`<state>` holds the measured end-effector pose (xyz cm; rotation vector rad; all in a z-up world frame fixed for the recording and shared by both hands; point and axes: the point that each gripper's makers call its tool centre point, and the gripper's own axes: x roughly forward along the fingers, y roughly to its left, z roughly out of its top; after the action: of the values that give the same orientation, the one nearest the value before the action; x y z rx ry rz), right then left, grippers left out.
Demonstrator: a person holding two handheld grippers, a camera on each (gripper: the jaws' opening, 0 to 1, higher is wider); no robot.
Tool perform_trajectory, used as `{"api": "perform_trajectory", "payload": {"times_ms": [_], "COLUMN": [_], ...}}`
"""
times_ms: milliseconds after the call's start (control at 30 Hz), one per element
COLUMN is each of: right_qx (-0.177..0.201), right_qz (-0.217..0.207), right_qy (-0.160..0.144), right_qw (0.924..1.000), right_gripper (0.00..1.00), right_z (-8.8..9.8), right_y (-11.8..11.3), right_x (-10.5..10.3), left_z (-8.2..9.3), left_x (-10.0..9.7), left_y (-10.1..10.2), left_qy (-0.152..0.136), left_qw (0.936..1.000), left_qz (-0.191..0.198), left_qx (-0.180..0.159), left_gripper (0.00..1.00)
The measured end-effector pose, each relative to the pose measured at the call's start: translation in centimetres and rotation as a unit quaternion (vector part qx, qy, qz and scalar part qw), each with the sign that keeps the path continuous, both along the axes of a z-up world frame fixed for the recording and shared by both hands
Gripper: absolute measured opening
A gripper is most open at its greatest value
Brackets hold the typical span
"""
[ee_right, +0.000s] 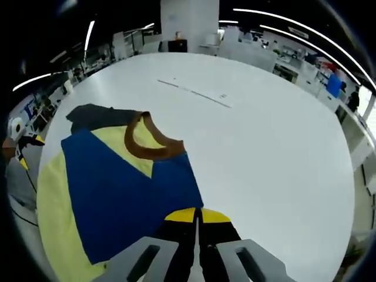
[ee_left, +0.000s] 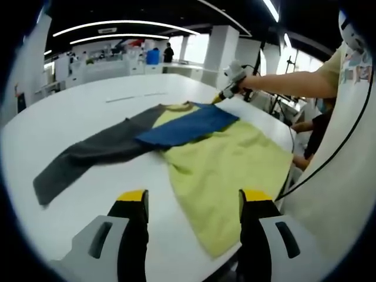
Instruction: Fold the garment on the visible template until the final outline fits inside the template.
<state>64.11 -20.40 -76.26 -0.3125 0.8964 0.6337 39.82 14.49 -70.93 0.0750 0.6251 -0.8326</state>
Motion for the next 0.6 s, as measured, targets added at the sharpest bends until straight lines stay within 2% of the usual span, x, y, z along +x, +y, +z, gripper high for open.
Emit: {"api": "perform_trajectory", "payload": {"times_ms": [167,300,467,600], "right_qx": [-0.005,0.025,0.035,0.049], "right_qz": [0.000,-0.021,-0.037,-0.048], "right_qy": [-0.002,-0.008,-0.011,0.011], "right_qw": [1.0000,0.9994,0.9986,0.9976], "right_gripper": [0.00,0.00,0.05,0.14], "right_z": [-0.2,0.6,1.2,0.6], "right_y": [0.1,0.4,0.1,0.5], "right_x": [0.0,0.2,0.2,-0.3], "left_z": [-0.1,0.0,0.0,0.1], "left_x": [-0.1,-0.3,-0.3,-0.2], "left_y": [0.2,0.3,0.3,0.1], "left_qy": [0.001,0.000,-0.001,-0.003], "left_qw": [1.0000,1.0000,1.0000,1.0000], "left_qz": [0.001,0.003,0.002,-0.002], "left_qx": [0.002,0.002,0.002,0.002], "left_gripper": [0.59,0.59,0.58,0.58]}}
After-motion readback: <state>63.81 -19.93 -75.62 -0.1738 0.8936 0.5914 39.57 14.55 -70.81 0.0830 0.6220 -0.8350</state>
